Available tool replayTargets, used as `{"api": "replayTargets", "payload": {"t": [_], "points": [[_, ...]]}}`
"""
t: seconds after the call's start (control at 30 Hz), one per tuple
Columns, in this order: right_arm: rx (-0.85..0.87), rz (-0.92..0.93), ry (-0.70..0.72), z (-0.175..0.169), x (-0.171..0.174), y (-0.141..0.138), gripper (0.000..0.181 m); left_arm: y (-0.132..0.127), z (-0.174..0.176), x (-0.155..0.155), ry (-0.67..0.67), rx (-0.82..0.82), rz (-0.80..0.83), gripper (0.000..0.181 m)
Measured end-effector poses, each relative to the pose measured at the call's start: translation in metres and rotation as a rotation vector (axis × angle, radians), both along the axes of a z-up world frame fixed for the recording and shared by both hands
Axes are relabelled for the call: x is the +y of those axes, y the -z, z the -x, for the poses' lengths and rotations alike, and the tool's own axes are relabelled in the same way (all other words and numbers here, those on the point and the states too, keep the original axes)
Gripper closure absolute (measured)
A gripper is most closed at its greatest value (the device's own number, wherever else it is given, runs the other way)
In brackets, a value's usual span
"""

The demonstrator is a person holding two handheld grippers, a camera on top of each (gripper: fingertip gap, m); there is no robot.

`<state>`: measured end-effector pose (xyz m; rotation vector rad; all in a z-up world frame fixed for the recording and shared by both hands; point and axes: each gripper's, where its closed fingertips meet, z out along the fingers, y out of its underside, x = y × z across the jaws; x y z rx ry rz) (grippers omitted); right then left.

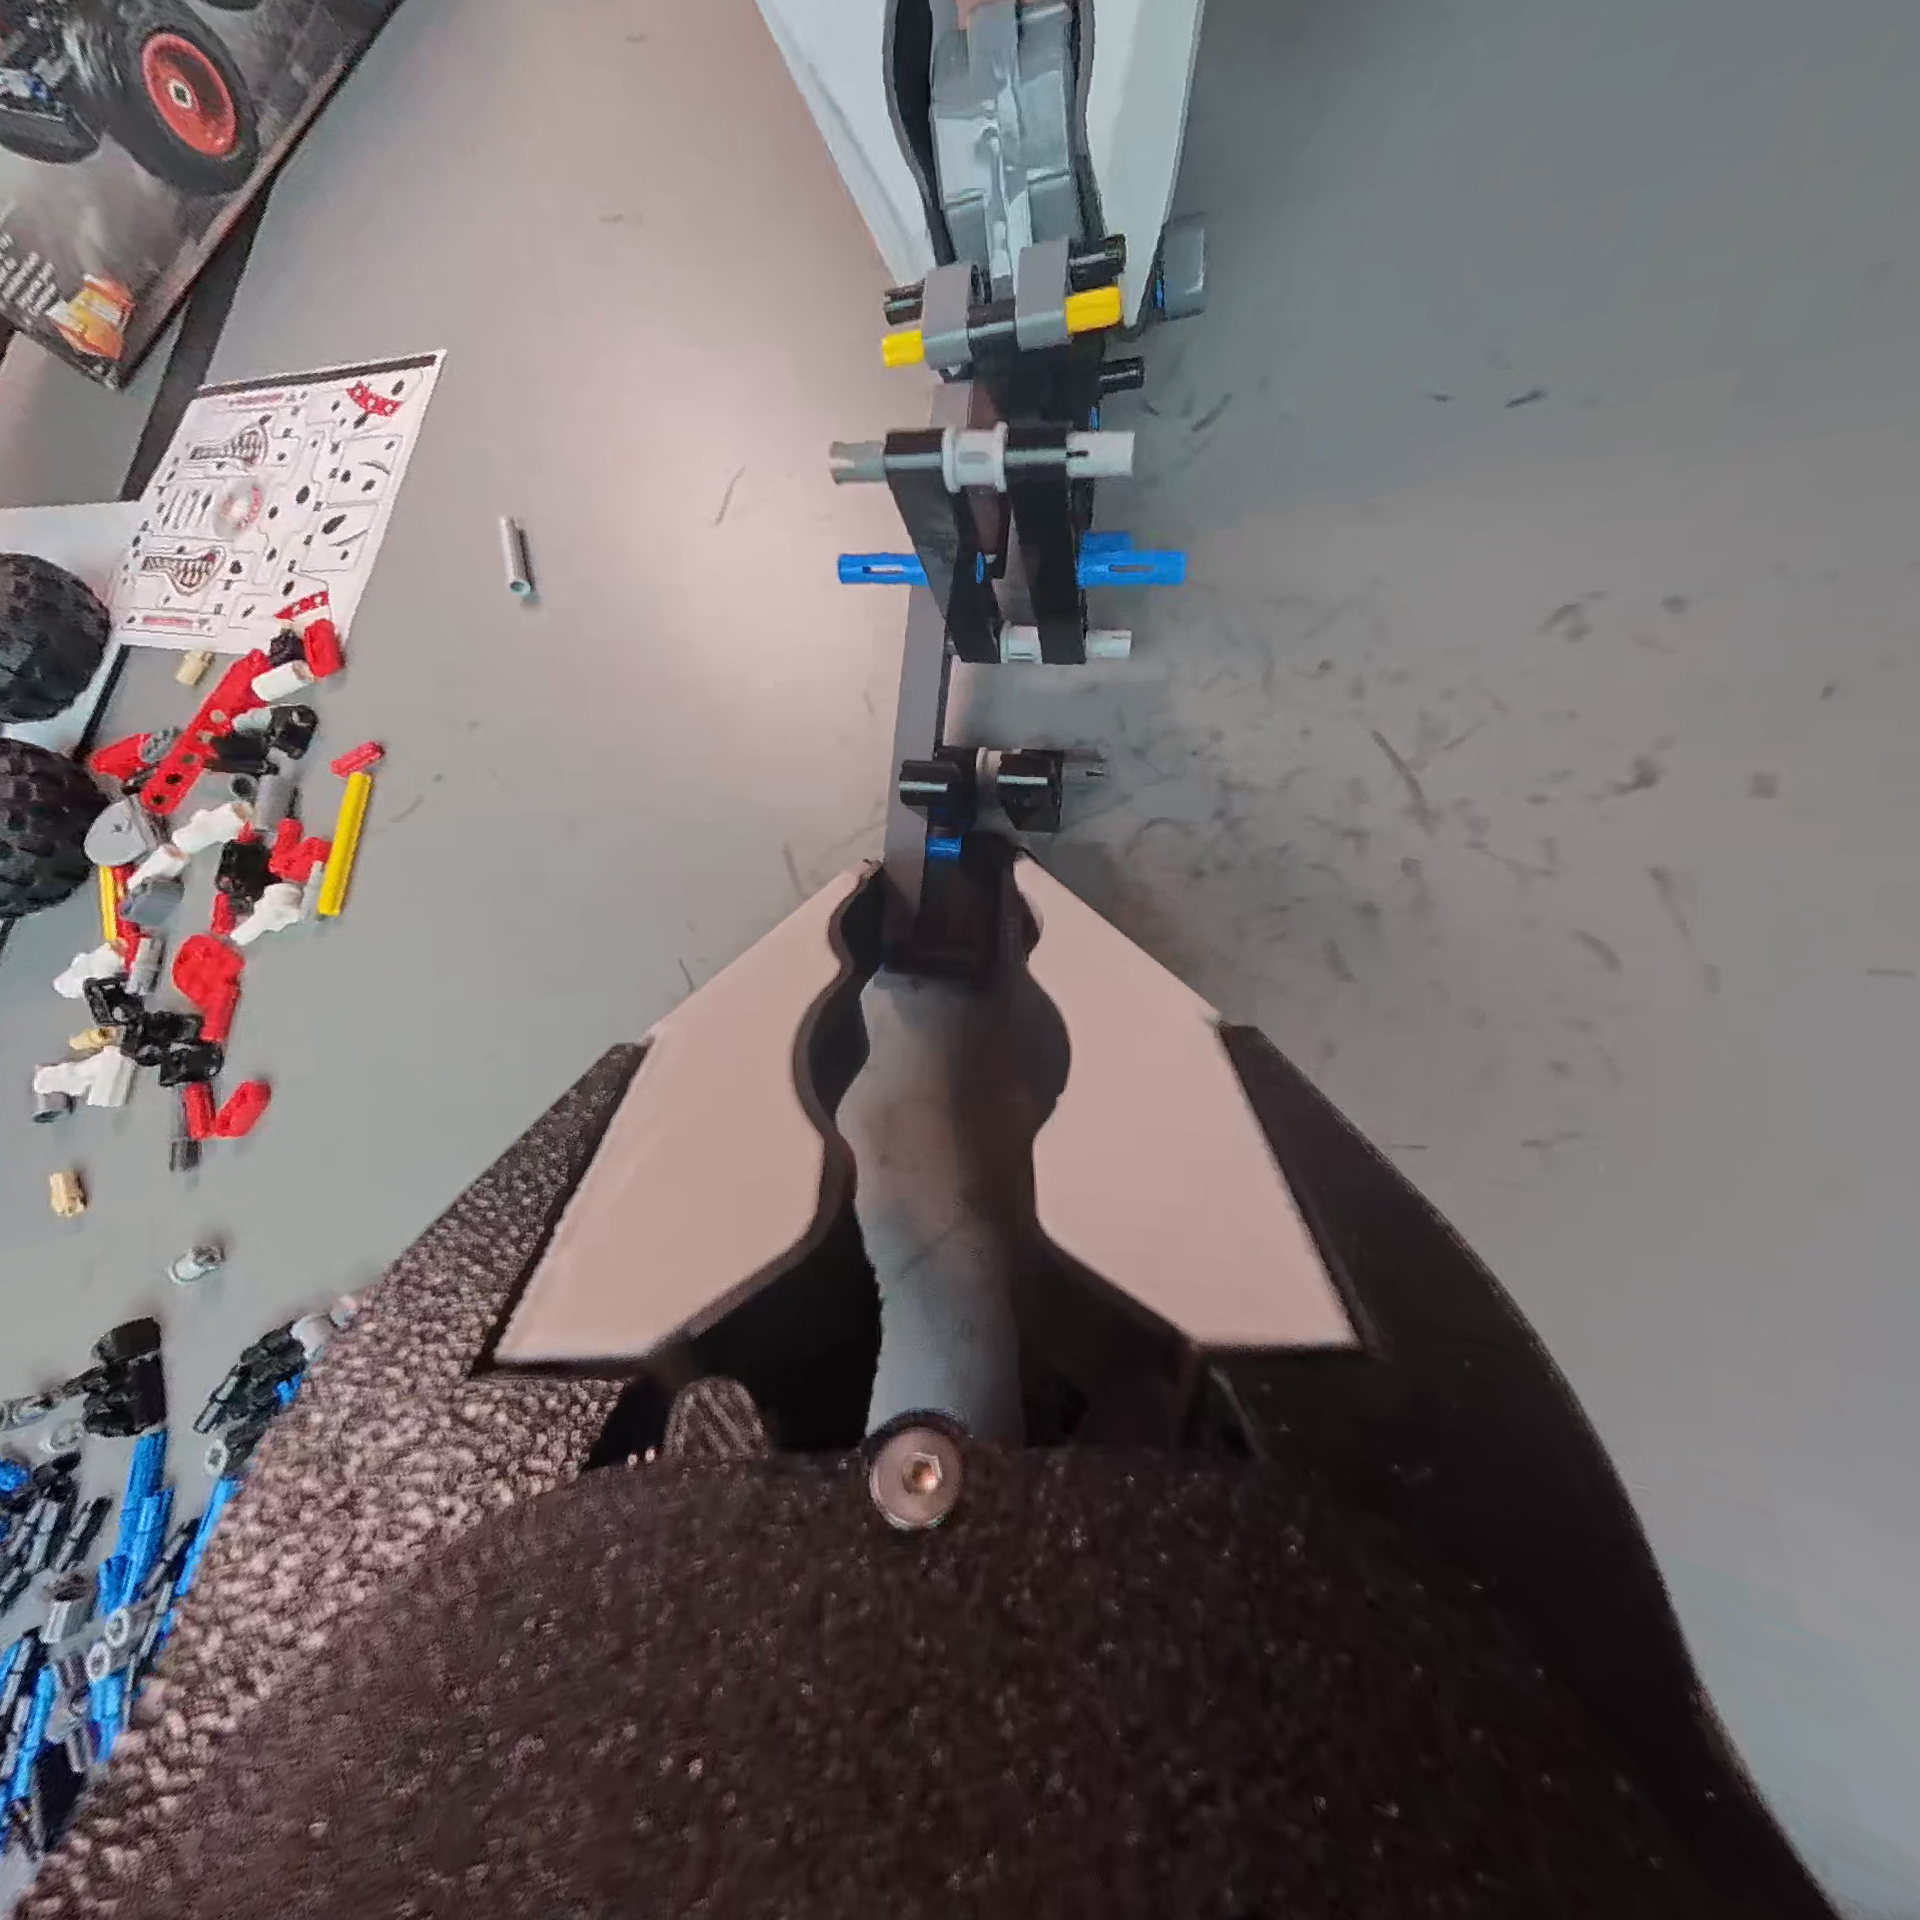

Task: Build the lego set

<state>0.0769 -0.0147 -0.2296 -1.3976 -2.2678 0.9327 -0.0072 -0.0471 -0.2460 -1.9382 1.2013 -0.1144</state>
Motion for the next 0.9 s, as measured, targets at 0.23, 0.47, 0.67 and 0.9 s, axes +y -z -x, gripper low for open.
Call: {"api": "replayTargets", "payload": {"t": [0.23, 0.47, 0.67, 0.9], "points": [[0.023, 0.031, 0.005, 0.000, 0.000, -0.001, 0.153, -0.001, 0.001, 0.007, -0.037, -0.011, 0.002, 0.155], [0.031, 0.037, -0.002, 0.000, -0.001, -0.001, 0.153, -0.002, 0.002, 0.009, -0.054, 0.033, -0.068, 0.152], [0.019, 0.011, 0.001, 0.000, 0.000, -0.001, 0.153, 0.001, 0.001, 0.007, -0.029, -0.063, 0.086, 0.153], [0.032, 0.024, -0.003, 0.000, 0.000, -0.001, 0.153, 0.000, 0.001, 0.005, -0.030, -0.069, 0.117, 0.147]]}}
